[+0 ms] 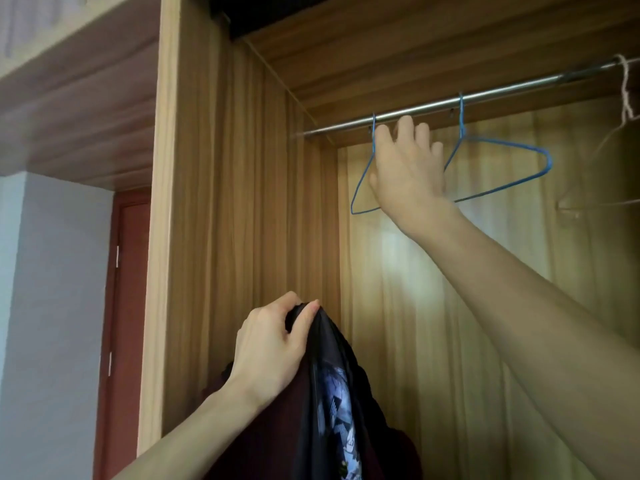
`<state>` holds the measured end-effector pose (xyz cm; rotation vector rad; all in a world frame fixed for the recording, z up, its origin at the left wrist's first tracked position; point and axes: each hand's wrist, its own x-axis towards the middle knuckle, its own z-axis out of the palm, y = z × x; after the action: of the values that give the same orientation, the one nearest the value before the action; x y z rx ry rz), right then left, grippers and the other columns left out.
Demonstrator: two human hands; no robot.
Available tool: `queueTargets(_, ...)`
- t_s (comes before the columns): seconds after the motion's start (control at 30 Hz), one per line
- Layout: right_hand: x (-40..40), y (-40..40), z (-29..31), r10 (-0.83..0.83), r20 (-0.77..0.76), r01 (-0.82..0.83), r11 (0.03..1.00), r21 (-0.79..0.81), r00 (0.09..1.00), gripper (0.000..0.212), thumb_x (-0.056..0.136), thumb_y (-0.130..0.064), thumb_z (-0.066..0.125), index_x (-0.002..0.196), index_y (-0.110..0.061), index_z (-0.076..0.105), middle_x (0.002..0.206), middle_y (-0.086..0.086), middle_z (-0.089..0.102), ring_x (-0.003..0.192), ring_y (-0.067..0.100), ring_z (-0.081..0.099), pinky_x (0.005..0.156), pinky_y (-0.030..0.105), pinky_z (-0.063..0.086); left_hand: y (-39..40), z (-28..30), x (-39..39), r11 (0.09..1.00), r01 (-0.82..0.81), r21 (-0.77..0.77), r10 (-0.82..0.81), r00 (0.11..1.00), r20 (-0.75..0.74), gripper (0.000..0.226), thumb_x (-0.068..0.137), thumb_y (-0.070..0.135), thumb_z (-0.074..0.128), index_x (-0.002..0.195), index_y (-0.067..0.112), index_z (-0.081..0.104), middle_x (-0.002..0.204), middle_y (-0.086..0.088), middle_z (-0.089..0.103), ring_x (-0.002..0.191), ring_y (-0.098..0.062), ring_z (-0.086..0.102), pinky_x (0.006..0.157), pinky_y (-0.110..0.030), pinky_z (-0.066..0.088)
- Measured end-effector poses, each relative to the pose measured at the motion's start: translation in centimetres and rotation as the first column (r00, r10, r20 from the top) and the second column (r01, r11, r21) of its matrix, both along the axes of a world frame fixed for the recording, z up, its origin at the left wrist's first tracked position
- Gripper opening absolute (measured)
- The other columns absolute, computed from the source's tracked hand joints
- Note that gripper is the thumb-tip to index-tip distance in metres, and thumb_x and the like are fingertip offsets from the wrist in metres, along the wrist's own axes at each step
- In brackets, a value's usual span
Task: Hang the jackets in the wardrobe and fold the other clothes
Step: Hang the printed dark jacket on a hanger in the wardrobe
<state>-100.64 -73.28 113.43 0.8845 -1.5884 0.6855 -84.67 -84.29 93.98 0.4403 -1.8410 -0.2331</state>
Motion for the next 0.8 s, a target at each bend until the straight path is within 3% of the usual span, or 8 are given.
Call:
queueTargets(0.1, -0.2, -1.0, 2.9, -0.098, 0.205, 0.07, 0.988, 0.14, 0.974, 0.052, 0.095, -0.005, 0.061, 0.145, -0.006, 0.046, 0.144, 0.021, 0.049, 0.132, 0.041, 0.052, 0.103, 0.046, 0.045, -0.3, 0.2, 0.0, 1.0, 0.017, -0.014, -0.017, 1.0, -0.002, 0.042, 0.103, 0.049, 0.054, 0.073, 0.02, 0.056, 0.057, 0.0, 0.056, 0.054, -0.02, 0.052, 0.063, -0.038, 0.048)
queueTargets(0.27, -1.4, -2.6, 4.3, -0.131, 0.278, 0.058, 0.965, 0.257, 0.952, 0.036, 0.098, 0.0, 0.049, 0.131, -0.006, 0.063, 0.131, 0.016, 0.064, 0.12, 0.036, 0.063, 0.08, 0.037, 0.045, -0.6, 0.1, -0.2, 0.998, 0.015, -0.055, -0.012, 0.999, 0.045, 0.041, 0.104, 0.049, 0.052, 0.072, 0.023, 0.054, 0.056, 0.003, 0.053, 0.053, -0.018, 0.051, 0.059, -0.031, 0.046)
queueTargets(0.37, -2.1, -3.7, 4.4, -0.053, 0.317, -0.008, 0.982, 0.186, 0.947, 0.034, 0.098, 0.003, 0.051, 0.128, -0.004, 0.064, 0.128, 0.018, 0.065, 0.118, 0.038, 0.064, 0.079, 0.036, 0.042, -0.6, 0.0, -0.3, 0.994, -0.047, -0.095, 0.054, 0.996, 0.069, 0.041, 0.103, 0.052, 0.049, 0.073, 0.025, 0.05, 0.053, 0.004, 0.051, 0.055, -0.019, 0.054, 0.057, -0.032, 0.048)
queueTargets(0.47, -2.7, -4.3, 4.8, 0.044, 0.323, -0.073, 0.994, 0.078, 0.946, 0.031, 0.097, 0.005, 0.055, 0.125, -0.002, 0.065, 0.129, 0.022, 0.064, 0.121, 0.042, 0.062, 0.079, 0.036, 0.04, -0.5, -0.3, -0.2, 0.99, -0.097, -0.107, 0.106, 0.991, 0.076, 0.042, 0.104, 0.055, 0.045, 0.074, 0.025, 0.048, 0.053, 0.005, 0.048, 0.057, -0.02, 0.054, 0.064, -0.037, 0.053)
queueTargets(0.6, -3.1, -4.4, 4.2, 0.122, 0.243, -0.118, 0.992, -0.033, 0.962, 0.032, 0.094, 0.013, 0.049, 0.122, 0.002, 0.062, 0.122, 0.025, 0.064, 0.112, 0.045, 0.062, 0.075, 0.038, 0.039, -0.3, -1.0, 0.3, 0.983, -0.123, -0.134, 0.134, 0.988, 0.08, 0.041, 0.102, 0.059, 0.04, 0.078, 0.027, 0.049, 0.062, 0.007, 0.052, 0.063, -0.016, 0.053, 0.071, -0.034, 0.051)
queueTargets(0.73, -4.0, -4.1, 1.6, 0.259, 0.246, -0.231, 0.963, -0.137, 0.934, 0.019, 0.102, 0.001, 0.045, 0.114, -0.002, 0.06, 0.104, 0.022, 0.063, 0.082, 0.038, 0.051, 0.069, 0.038, 0.037, -0.2, -1.9, 0.5, 0.98, -0.142, -0.136, 0.15, 0.987, 0.054, 0.042, 0.098, 0.064, 0.035, 0.082, 0.031, 0.055, 0.066, 0.008, 0.054, 0.063, -0.011, 0.055, 0.064, -0.028, 0.05)
queueTargets(0.8, -4.6, -3.9, -0.9, 0.387, 0.283, -0.324, 0.914, -0.245, 0.878, 0.019, 0.107, -0.013, 0.044, 0.118, -0.008, 0.058, 0.095, 0.013, 0.061, 0.081, 0.034, 0.049, 0.07, 0.036, 0.037, 0.0, -2.2, 0.5, 0.98, -0.155, -0.127, 0.164, 0.985, 0.06, 0.042, 0.098, 0.065, 0.034, 0.082, 0.032, 0.054, 0.066, 0.008, 0.054, 0.062, -0.011, 0.056, 0.063, -0.029, 0.05)
